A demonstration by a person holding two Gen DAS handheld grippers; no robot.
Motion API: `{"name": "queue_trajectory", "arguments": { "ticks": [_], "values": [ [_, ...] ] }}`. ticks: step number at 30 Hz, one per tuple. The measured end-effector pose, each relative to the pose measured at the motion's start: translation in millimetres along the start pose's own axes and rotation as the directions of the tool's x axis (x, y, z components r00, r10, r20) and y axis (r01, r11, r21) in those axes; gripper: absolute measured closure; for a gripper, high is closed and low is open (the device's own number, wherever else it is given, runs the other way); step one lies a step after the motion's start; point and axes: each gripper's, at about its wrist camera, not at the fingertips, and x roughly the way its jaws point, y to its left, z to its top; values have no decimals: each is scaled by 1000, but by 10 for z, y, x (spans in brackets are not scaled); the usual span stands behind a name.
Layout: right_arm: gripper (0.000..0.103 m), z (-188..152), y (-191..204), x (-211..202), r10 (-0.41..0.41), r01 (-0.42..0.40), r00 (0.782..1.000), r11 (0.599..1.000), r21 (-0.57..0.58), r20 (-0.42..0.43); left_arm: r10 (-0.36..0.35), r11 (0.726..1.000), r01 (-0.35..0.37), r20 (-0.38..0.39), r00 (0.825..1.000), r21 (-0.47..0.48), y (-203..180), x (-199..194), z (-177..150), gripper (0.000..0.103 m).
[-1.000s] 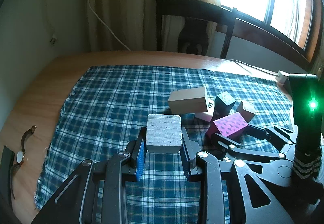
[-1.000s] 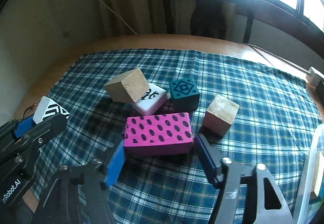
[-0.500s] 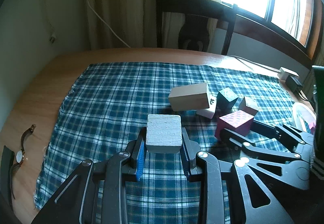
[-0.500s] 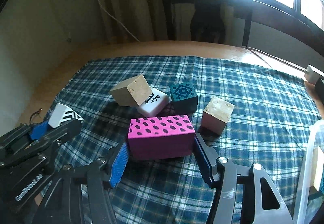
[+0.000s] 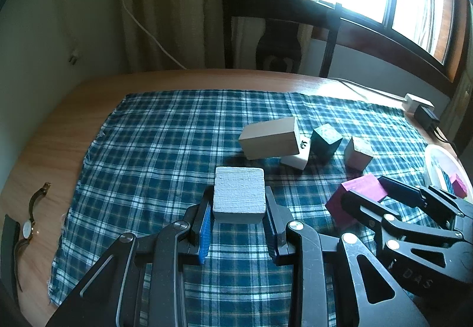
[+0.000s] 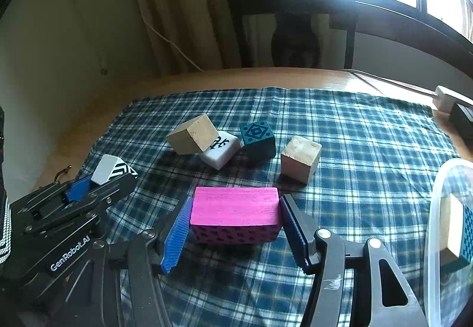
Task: Organize rigid objects
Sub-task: 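Carry the pink dotted block into the bowl and release it with the right gripper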
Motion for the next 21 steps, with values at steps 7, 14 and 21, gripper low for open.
{"name": "queue_trajectory", "arguments": {
  "ticks": [7,14,21],
  "values": [
    [40,-91,-76,-176,-6,5,999,1000,27,33,-7,1000,7,-6,1000,15,-47,21,-15,72],
    [40,-134,-250,-376,-33,26,996,996,85,78,-9,999,9,-10,1000,31,-111,42,-23,72],
    [40,-149,-397,-596,-65,47,989,990,133,135,-11,999,12,-13,1000,49,-178,56,-25,72]
  ]
}}
